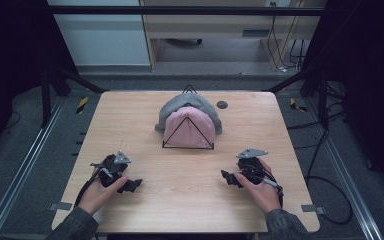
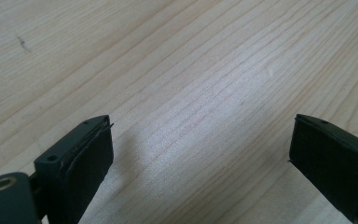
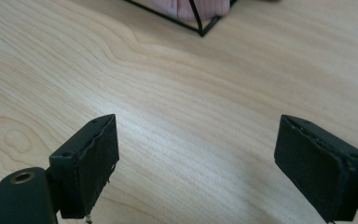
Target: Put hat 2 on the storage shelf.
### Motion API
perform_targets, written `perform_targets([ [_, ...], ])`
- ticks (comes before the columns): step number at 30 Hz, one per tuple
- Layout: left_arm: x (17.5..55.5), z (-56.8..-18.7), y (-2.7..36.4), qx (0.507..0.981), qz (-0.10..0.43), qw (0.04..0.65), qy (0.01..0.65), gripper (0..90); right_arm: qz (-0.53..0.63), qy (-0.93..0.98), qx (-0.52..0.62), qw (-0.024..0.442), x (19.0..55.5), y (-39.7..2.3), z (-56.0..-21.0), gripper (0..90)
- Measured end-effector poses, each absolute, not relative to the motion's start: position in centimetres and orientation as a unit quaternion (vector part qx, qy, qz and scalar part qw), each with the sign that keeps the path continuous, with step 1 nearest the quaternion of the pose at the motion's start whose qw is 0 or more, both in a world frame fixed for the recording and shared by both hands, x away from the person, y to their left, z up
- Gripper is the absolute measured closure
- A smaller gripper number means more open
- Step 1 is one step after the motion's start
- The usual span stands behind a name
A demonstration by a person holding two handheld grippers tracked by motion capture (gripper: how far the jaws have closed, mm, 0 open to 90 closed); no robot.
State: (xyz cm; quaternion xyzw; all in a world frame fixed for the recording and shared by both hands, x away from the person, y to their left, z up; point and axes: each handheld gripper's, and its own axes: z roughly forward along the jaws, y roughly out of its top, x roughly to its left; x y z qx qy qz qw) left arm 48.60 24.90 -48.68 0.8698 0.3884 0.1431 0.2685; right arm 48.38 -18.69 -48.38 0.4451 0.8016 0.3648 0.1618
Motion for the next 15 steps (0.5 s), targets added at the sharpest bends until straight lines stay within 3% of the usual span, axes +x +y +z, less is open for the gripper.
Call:
perform_targets([
  [7,48.7,-49.5,24.5,0.874,0.127,0.266,0.387,0.0,0.338,0.811,0.452,0.153,48.5,-18.7,-49.6,12.8],
  [15,48.7,-49.8,24.7,0.869,0.133,0.285,0.381,0.0,0.338,0.809,0.443,0.185,48.0,-18.0,-51.1,1.6],
])
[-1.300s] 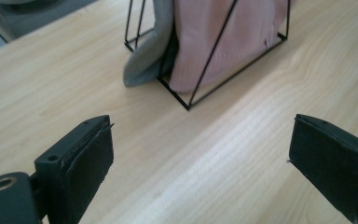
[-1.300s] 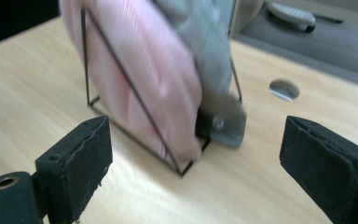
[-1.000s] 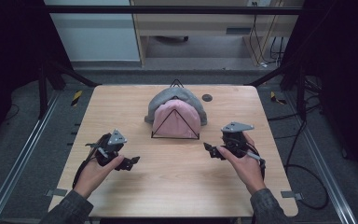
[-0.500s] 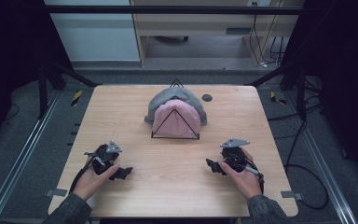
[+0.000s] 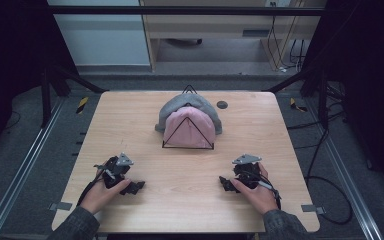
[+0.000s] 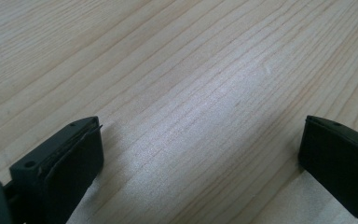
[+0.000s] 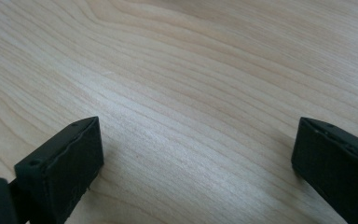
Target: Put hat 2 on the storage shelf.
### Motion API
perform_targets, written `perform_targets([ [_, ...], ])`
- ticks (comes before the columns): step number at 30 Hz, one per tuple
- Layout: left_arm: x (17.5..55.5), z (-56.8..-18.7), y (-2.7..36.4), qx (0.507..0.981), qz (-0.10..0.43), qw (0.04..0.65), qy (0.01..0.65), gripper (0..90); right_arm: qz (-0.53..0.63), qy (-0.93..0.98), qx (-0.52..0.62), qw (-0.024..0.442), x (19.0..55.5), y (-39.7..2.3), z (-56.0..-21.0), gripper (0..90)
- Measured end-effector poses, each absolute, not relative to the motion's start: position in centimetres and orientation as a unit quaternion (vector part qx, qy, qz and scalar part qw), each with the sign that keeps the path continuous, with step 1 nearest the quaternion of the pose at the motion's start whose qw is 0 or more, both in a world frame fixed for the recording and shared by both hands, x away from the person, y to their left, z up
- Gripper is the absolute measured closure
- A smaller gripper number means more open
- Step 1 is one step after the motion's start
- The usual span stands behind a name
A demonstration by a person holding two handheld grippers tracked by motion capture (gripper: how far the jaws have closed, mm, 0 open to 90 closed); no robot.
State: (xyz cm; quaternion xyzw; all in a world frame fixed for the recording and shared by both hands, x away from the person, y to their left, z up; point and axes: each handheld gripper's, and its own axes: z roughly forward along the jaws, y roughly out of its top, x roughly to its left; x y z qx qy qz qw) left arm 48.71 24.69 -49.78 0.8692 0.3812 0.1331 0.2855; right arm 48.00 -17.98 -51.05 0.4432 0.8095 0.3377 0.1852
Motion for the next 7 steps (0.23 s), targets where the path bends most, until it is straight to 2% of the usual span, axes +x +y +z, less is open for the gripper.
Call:
perform_targets([
  [7,48.81,-49.77,24.69,0.871,0.132,0.285,0.378,0.0,0.344,0.806,0.442,0.191,47.88,-17.85,-51.24,0.5],
])
